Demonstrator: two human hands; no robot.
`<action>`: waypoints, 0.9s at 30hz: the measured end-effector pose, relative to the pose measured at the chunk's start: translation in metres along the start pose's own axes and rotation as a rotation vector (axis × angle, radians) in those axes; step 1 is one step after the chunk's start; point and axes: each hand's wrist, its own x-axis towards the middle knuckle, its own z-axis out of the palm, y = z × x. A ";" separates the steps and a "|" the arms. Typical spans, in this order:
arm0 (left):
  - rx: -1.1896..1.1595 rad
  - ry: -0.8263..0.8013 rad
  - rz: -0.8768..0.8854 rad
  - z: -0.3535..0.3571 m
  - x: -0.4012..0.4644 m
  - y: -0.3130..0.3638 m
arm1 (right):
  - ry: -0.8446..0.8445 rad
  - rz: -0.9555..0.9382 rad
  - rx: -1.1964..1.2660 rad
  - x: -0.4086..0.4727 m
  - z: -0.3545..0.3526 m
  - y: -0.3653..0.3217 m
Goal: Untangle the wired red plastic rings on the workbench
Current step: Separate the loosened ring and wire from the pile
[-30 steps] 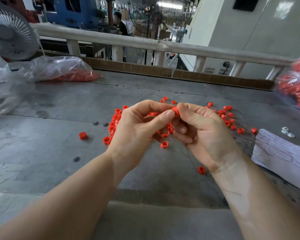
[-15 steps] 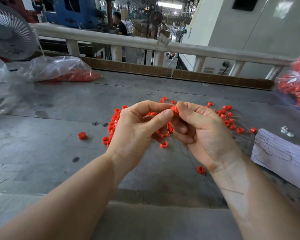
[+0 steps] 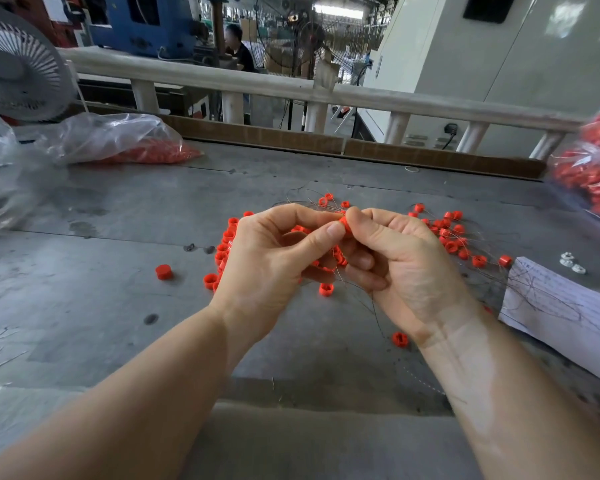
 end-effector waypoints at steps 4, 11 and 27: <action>0.046 0.015 0.051 0.002 -0.001 -0.001 | 0.014 -0.014 -0.002 0.000 0.000 0.001; -0.019 -0.035 -0.033 -0.001 0.002 -0.001 | 0.036 -0.016 0.033 0.001 -0.001 -0.001; -0.026 -0.045 -0.035 -0.002 0.004 -0.001 | 0.049 -0.006 -0.012 0.002 -0.002 -0.001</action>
